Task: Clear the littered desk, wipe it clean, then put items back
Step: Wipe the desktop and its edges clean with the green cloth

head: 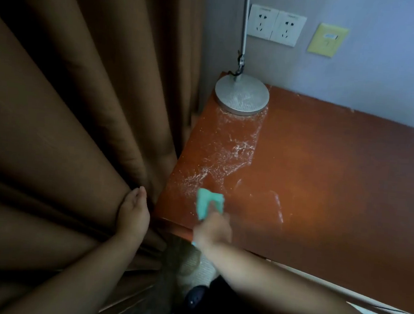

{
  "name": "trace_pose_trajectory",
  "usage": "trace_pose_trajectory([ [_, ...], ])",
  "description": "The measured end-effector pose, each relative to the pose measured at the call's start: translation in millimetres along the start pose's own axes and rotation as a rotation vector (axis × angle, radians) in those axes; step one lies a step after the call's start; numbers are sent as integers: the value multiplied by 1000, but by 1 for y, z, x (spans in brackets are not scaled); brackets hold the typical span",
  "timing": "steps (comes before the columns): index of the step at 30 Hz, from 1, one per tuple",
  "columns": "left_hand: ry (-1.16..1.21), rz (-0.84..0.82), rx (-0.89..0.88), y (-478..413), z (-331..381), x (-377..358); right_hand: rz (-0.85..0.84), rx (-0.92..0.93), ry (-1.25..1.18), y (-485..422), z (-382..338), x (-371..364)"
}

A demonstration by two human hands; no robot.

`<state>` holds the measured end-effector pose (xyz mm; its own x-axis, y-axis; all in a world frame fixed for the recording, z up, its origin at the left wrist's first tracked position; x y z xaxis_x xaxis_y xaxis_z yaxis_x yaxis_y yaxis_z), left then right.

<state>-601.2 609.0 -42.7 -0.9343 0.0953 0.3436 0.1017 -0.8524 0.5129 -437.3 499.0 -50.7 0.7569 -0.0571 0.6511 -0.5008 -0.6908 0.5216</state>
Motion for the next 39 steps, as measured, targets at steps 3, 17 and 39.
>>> trace_pose_trajectory([
  [3,20,34,-54,4,17,6,-232,141,-319,0,-56,-43],
  [17,5,-31,-33,2,24,-19,552,-185,36,-31,138,163],
  [39,261,108,-176,4,56,11,119,277,-380,-65,-49,51],
])
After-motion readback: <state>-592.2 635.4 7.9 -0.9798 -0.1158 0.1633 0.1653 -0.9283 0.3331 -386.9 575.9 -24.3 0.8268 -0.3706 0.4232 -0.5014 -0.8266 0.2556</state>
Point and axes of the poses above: each hand's wrist, its own y-axis away from the middle knuckle, its own x-axis out of the back of the hand, z = x × y, the point moved 7 cm from there along -y, towards the middle knuckle, and after that the axes turned 9 degrees about x, right-handed, at the moved point
